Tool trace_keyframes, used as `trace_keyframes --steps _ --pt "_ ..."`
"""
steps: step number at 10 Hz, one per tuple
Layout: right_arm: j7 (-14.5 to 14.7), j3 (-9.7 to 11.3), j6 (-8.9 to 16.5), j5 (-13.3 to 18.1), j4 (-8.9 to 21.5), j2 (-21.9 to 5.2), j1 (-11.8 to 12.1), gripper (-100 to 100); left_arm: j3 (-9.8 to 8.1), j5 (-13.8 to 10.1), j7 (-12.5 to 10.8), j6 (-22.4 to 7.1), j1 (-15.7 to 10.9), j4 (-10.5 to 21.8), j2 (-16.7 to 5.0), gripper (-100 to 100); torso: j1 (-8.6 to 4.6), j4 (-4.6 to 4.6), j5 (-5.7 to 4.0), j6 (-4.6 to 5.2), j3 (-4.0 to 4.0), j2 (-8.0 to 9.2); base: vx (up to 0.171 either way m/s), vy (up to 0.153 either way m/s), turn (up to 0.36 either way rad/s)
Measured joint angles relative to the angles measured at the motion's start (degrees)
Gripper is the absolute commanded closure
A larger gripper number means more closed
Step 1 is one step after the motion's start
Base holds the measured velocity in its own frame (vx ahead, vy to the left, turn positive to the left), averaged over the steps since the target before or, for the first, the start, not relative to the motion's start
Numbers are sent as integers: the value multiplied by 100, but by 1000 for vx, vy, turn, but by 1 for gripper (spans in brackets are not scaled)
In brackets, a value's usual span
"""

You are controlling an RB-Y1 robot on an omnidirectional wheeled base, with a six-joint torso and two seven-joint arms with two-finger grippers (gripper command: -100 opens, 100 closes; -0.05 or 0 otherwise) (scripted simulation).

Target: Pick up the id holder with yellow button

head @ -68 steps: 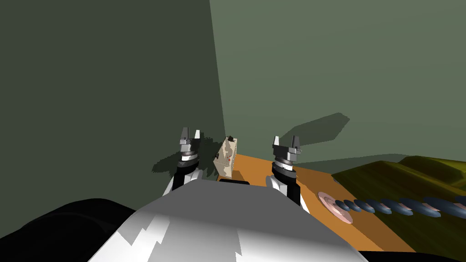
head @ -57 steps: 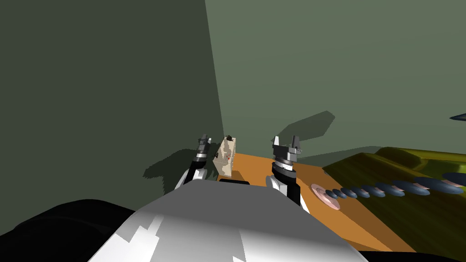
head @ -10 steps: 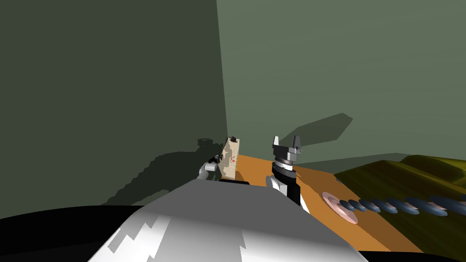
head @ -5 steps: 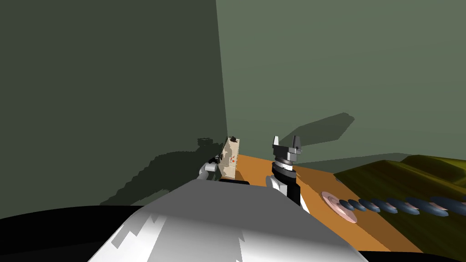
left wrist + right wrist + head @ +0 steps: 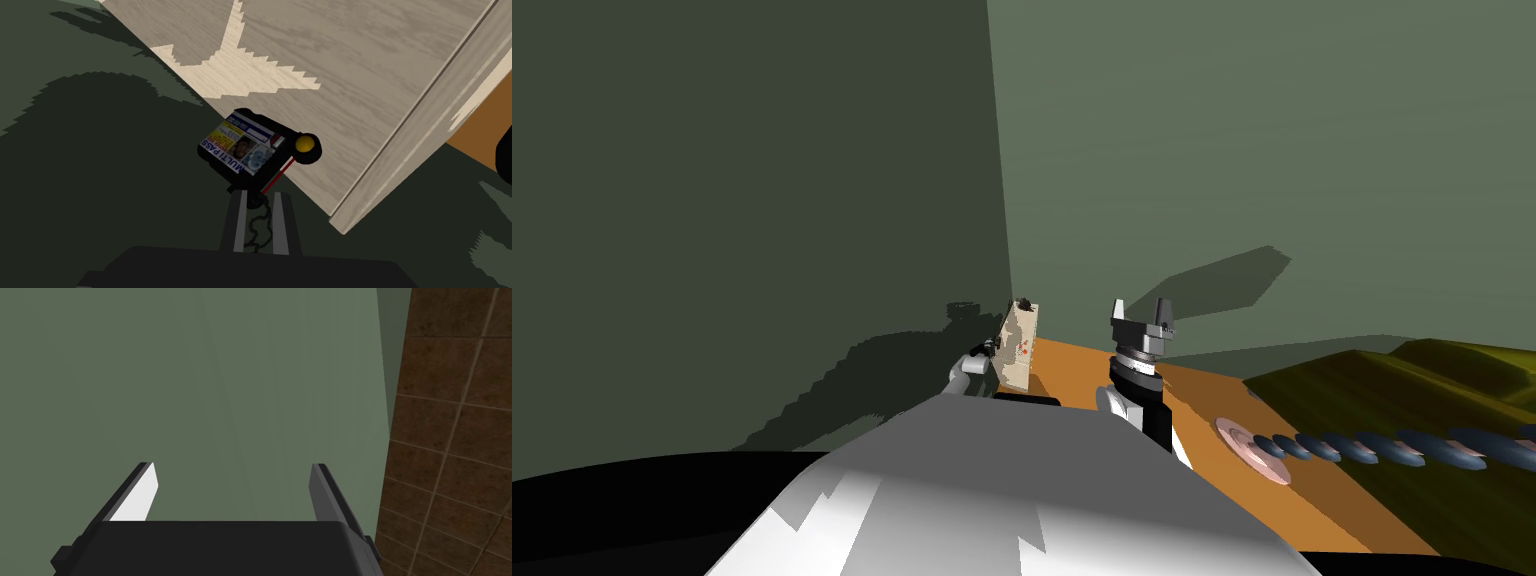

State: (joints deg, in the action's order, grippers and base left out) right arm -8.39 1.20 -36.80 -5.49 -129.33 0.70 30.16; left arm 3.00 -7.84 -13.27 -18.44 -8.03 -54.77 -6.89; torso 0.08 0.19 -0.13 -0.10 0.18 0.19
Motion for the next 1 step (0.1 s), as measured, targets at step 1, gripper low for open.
trace_keyframes --steps 1 --pt "0 0 0 0 0 0 0 0 -1 3 -3 -20 2 -12 0 0 1 -2 1 0 -5 -9 0 0 0"
